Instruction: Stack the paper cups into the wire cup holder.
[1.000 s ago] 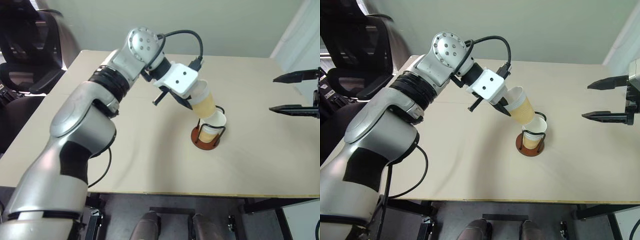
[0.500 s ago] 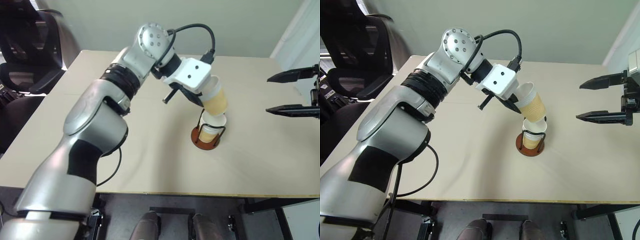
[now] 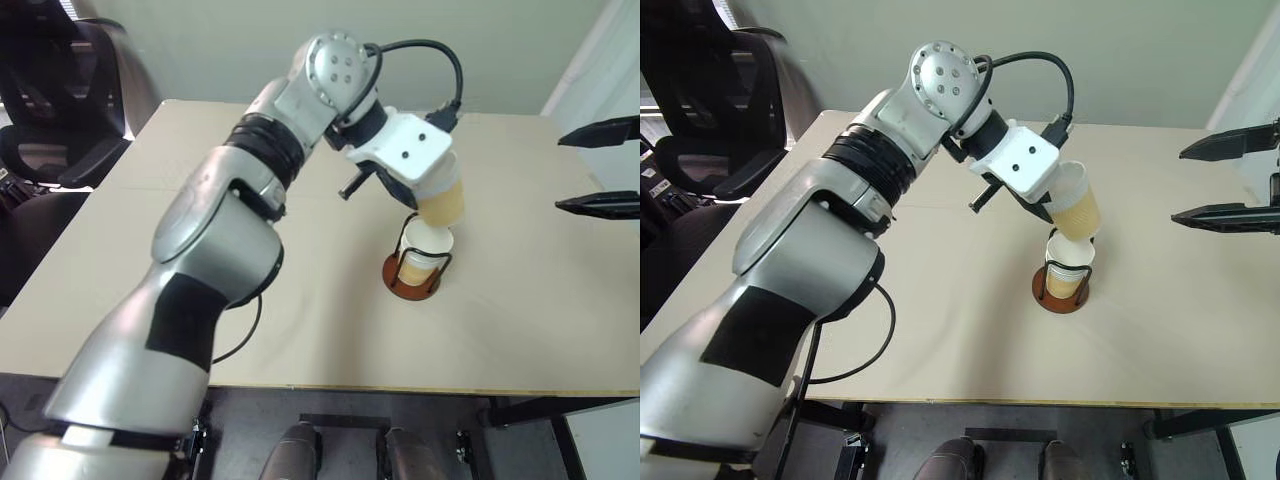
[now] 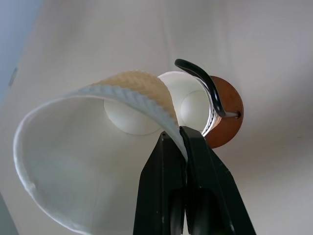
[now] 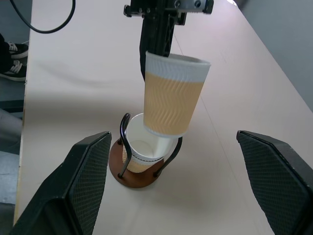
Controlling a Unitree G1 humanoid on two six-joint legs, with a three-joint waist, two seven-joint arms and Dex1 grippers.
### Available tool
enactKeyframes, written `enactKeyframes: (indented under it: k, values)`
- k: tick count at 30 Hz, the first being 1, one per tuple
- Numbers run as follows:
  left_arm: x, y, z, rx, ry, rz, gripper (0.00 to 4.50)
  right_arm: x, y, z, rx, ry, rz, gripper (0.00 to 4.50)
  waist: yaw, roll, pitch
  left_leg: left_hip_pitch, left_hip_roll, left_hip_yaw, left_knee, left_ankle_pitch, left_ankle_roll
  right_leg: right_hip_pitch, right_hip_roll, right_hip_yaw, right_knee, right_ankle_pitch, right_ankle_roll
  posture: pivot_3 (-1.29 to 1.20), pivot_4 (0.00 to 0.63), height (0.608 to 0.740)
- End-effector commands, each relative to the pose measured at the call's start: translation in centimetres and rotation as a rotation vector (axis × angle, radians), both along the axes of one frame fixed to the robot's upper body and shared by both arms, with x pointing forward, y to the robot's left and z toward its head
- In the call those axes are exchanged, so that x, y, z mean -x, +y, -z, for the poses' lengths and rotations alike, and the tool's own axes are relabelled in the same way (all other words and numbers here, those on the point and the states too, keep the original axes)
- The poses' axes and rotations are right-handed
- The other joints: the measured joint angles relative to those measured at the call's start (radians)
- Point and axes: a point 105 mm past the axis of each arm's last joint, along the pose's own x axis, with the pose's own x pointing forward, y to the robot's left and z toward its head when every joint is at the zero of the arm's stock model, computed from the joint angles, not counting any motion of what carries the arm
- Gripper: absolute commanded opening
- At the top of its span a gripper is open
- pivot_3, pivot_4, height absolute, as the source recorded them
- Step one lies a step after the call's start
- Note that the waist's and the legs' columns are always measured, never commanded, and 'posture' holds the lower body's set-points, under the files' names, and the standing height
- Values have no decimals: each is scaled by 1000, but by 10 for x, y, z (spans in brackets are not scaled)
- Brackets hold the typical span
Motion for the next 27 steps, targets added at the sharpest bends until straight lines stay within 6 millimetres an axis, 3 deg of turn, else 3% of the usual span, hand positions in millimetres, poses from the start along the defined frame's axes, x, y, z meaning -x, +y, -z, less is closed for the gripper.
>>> enactKeyframes:
  k: [1, 27]
  values:
    - [6, -4, -14, -30, -62, 36, 36, 10, 0, -17, 5, -62, -5, 4172, 0, 0, 0, 0, 0, 0, 0, 0, 0, 0, 0, 0, 0, 0, 0, 0, 150, 740]
    - [3, -10, 11, -142, -100, 64, 36, 14, 9, -21, 2, -37, -6, 4172, 1, 0, 0, 0, 0, 2, 0, -1, 2, 0, 0, 1, 0, 0, 1, 0, 150, 740]
